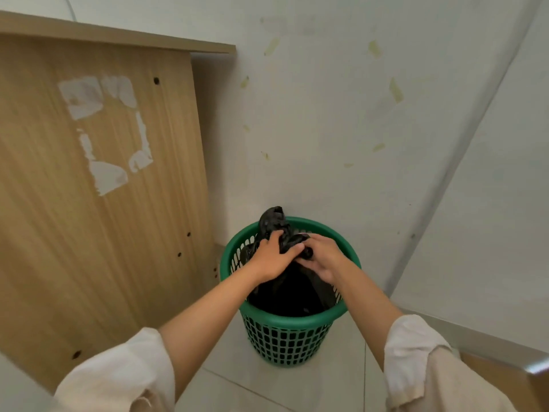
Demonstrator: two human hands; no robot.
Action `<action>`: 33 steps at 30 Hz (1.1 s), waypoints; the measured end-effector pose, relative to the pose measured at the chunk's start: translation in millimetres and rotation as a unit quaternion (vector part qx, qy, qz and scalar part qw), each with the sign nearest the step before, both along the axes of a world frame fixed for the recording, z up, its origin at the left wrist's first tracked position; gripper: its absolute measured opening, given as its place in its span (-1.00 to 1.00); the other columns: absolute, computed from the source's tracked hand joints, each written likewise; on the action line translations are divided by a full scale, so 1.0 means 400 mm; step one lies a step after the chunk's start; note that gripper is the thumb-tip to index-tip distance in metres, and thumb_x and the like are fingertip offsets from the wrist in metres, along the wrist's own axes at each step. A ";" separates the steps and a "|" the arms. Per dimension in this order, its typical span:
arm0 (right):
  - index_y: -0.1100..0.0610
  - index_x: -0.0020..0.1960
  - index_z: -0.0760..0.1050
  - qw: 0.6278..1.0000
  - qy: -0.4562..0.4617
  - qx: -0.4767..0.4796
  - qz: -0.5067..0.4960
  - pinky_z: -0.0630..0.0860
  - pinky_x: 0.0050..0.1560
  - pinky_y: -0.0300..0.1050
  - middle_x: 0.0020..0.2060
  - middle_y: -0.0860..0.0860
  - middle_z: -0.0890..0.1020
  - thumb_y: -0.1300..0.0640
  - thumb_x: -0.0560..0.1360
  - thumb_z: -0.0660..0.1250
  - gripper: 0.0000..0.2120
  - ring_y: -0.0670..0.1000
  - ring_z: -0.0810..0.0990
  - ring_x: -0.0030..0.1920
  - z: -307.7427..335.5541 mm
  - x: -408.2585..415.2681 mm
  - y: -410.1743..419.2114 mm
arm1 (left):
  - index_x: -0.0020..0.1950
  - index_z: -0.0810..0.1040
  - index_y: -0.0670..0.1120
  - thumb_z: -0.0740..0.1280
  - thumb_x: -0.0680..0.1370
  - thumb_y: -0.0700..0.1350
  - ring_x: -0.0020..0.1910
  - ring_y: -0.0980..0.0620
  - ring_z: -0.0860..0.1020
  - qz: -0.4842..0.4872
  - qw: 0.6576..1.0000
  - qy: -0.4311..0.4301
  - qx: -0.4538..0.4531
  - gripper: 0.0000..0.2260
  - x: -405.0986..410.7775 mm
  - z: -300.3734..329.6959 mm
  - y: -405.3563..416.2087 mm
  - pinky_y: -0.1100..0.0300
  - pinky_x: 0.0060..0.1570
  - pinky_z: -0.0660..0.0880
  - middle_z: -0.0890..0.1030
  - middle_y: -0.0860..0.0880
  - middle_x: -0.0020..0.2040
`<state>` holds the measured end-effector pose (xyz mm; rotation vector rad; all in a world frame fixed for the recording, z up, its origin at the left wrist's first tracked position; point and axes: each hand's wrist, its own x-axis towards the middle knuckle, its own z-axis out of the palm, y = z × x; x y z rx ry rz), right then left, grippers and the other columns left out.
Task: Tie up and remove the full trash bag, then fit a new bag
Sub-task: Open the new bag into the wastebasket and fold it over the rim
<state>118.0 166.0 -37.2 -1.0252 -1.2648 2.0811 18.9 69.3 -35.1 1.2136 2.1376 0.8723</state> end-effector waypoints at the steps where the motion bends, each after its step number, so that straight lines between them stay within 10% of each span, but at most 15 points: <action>1: 0.24 0.18 0.51 1.000 0.004 0.008 -0.019 0.59 -0.17 -0.07 0.10 0.19 0.61 0.33 0.60 0.13 -0.76 0.07 0.59 0.01 0.003 0.003 0.006 | 0.55 0.04 0.05 0.19 0.49 0.34 0.44 -0.15 0.29 0.005 1.000 -0.023 0.017 -0.27 -0.008 -0.012 0.001 0.01 0.41 0.25 0.23 -0.16 0.50; 5: 0.15 0.11 0.51 0.988 -0.007 0.039 -0.148 0.61 -0.32 -0.12 -0.10 0.16 0.63 0.30 0.61 0.09 -0.76 0.08 0.60 -0.19 -0.009 0.024 0.054 | 0.55 -0.20 0.18 0.23 0.36 0.46 0.55 -0.16 0.00 -0.019 0.999 0.037 -0.011 -0.07 -0.063 -0.045 -0.032 -0.17 0.47 0.10 -0.06 -0.11 0.58; 8: 0.14 0.06 0.45 0.951 -0.102 0.087 -0.277 0.61 -0.01 0.06 0.04 0.20 0.60 0.24 0.58 0.10 -0.83 0.18 0.60 -0.03 -0.035 0.062 0.119 | 0.52 -0.28 0.22 0.36 0.35 0.37 0.52 -0.31 -0.03 -0.022 0.988 0.126 -0.084 0.00 -0.135 -0.064 -0.057 -0.24 0.44 0.12 -0.25 -0.13 0.56; 14: 0.24 0.20 0.39 0.949 -0.171 0.069 -0.255 0.59 0.01 0.14 0.13 0.20 0.56 0.10 0.57 0.16 -0.72 0.22 0.58 0.07 -0.069 0.091 0.117 | 0.50 0.11 -0.03 0.24 0.56 -0.07 0.05 -0.12 0.56 -0.009 0.901 0.434 -0.007 -0.46 -0.098 -0.027 -0.045 0.03 -0.01 0.49 0.55 -0.10 0.15; 19: 0.24 0.35 0.37 0.969 -0.008 -0.082 -0.233 0.54 -0.59 -0.10 0.14 0.22 0.53 0.25 0.63 0.01 -0.66 0.19 0.57 -0.05 -0.031 0.061 0.101 | 0.45 0.23 -0.01 0.19 0.53 0.25 0.33 -0.01 0.37 -0.281 0.866 0.401 0.105 -0.43 -0.028 -0.041 -0.031 0.06 0.32 0.35 0.41 -0.04 0.35; 22: 0.27 0.39 0.35 0.961 0.051 -0.116 -0.248 0.58 -0.46 -0.01 0.15 0.25 0.55 0.29 0.64 -0.04 -0.62 0.13 0.53 -0.22 0.008 0.063 0.100 | 0.53 0.10 -0.03 0.20 0.44 0.40 0.49 -0.04 0.20 -0.306 0.896 0.320 -0.037 -0.19 -0.015 -0.089 -0.023 -0.08 0.52 -0.12 0.37 -0.10 0.44; 25: 0.27 0.39 0.34 0.952 0.056 -0.108 -0.281 0.54 -0.16 0.08 0.18 0.26 0.53 0.30 0.64 -0.05 -0.63 0.16 0.54 -0.19 0.003 0.090 0.123 | 0.41 0.35 -0.07 0.21 0.53 0.22 0.29 -0.07 0.47 -0.313 0.854 0.395 -0.124 -0.45 -0.050 -0.112 -0.027 -0.17 0.48 -0.17 0.61 -0.08 0.16; 30: 0.22 0.24 0.46 0.934 -0.114 0.038 -0.335 0.55 -0.40 -0.04 0.11 0.19 0.56 0.29 0.58 0.12 -0.72 0.17 0.59 -0.11 -0.072 0.167 0.204 | 0.16 0.55 -0.03 0.04 0.64 0.07 0.12 0.02 0.57 -0.269 0.860 0.429 -0.061 -0.66 -0.162 -0.050 -0.063 0.02 0.47 0.01 0.65 -0.02 0.02; 33: 0.19 0.10 0.49 0.911 -0.240 0.096 -0.321 0.47 -0.47 -0.10 -0.03 0.18 0.53 0.31 0.56 0.14 -0.80 0.11 0.50 -0.32 -0.104 0.222 0.231 | -0.09 0.57 0.01 0.02 0.62 0.06 -0.17 0.01 0.58 -0.247 0.778 0.570 0.094 -0.64 -0.238 -0.013 -0.098 0.11 0.26 0.20 0.62 0.07 -0.26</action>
